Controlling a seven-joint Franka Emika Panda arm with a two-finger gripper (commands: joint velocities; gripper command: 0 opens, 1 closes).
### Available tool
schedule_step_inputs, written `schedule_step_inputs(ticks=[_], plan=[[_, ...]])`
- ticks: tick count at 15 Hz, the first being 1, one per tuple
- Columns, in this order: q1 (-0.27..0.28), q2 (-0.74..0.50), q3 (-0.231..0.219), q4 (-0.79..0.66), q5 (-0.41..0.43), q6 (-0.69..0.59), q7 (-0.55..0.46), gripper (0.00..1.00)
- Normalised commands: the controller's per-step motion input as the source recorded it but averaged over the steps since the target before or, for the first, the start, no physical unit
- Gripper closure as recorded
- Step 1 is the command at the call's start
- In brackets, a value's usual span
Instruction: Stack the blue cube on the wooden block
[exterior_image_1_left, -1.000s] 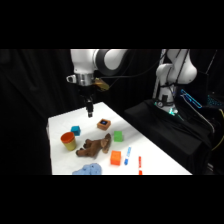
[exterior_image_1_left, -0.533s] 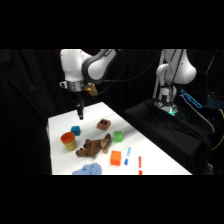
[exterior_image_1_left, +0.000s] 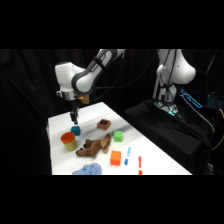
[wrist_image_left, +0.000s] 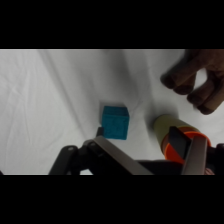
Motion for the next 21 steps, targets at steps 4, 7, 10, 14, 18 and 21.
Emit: schedule_step_inputs(ticks=[4,7,10,14,18,21], plan=[[-0.122,0.32,0.073,0.48,0.116,-0.02,-0.11,0.0],[-0.124,0.27,0.108,0.4,0.161,-0.01,-0.12,0.0],[-0.117,0.24,0.088,0.31,0.147,0.01,-0.13,0.0],[-0.103,0.2,0.076,0.21,0.137,0.05,-0.15,0.0],[-0.091,0.15,0.091,0.17,0.141,0.08,-0.18,0.0],[-0.087,0.14,0.095,0.19,0.156,0.1,-0.18,0.0]])
